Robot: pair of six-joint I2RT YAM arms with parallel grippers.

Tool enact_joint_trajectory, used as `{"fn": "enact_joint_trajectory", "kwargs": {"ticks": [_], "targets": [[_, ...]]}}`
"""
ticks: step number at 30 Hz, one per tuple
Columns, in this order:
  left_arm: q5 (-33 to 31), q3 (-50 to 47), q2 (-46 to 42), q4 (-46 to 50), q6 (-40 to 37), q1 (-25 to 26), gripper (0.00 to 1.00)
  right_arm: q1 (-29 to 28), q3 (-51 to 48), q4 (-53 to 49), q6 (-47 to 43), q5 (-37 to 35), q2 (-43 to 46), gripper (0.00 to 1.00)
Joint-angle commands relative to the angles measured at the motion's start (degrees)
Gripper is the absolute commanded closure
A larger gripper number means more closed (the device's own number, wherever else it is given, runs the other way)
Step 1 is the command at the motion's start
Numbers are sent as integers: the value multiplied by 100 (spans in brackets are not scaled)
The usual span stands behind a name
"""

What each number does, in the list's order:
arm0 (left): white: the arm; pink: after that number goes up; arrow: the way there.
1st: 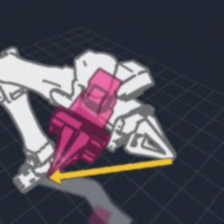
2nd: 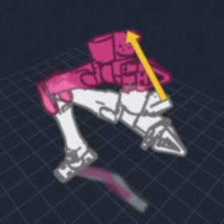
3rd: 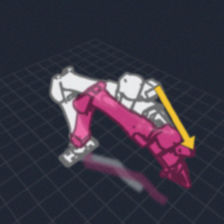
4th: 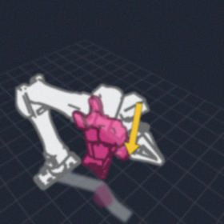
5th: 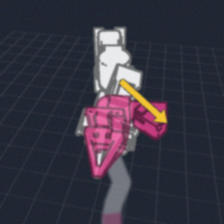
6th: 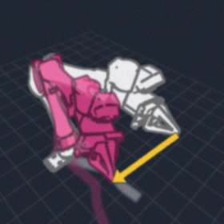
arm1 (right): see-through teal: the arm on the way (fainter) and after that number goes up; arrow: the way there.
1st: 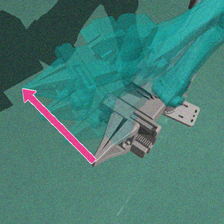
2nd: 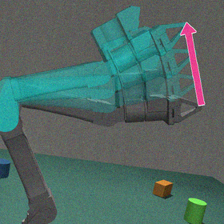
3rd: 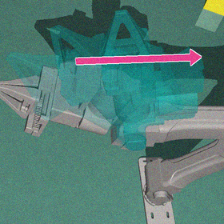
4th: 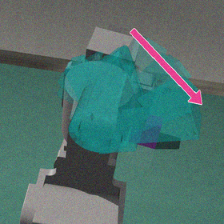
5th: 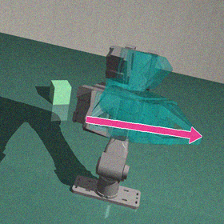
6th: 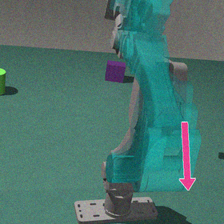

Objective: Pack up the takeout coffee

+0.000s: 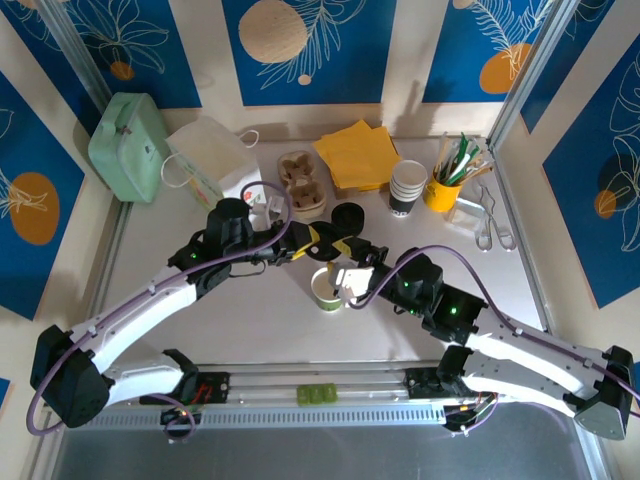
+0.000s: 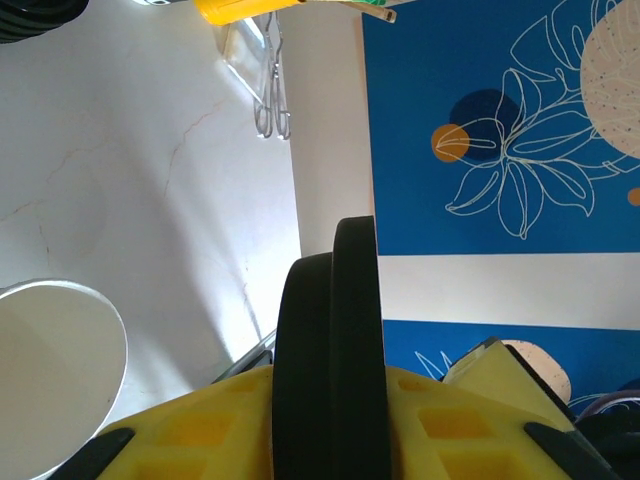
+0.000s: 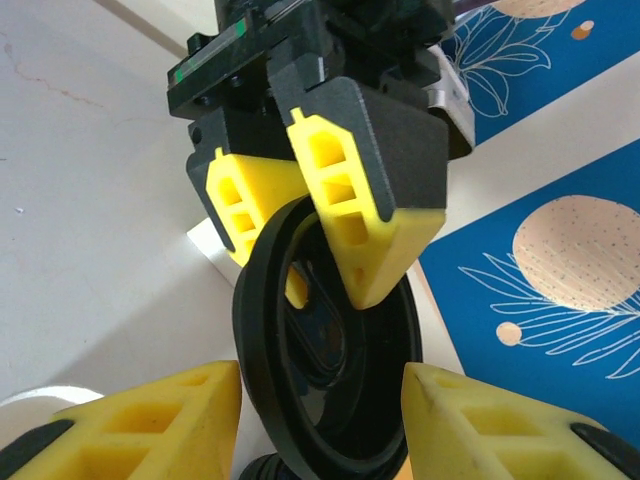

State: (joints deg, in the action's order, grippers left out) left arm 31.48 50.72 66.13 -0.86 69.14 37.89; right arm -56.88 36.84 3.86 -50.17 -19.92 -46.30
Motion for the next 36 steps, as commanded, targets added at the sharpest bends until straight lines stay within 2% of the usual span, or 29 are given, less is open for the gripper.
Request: {"fn": "enact_joint_trajectory", "kwargs": {"ticks": [1,6,14,23,30,33,36], "targets": [[25,-36,-98,19,42,-44,72,-43,-38,171,-72,-120,49,52],[-25,-19,-119,58,48,-37,74,-36,-63,168,-99,-205,80,51],[-10,17,-109,86,38,-44,75,-6,35,183,-229,-435,-78,60],[19,43,-116,76,59,-39,74,-9,198,37,-290,-336,-326,60],[7,103,-78,148,3,-38,74,-40,322,-55,-267,-341,-405,77],[-1,105,-71,130,-5,-38,73,-42,341,-147,-241,-317,-397,81],[-45,105,-91,139,-6,-45,73,-48,339,-211,-139,-294,-355,80]]}}
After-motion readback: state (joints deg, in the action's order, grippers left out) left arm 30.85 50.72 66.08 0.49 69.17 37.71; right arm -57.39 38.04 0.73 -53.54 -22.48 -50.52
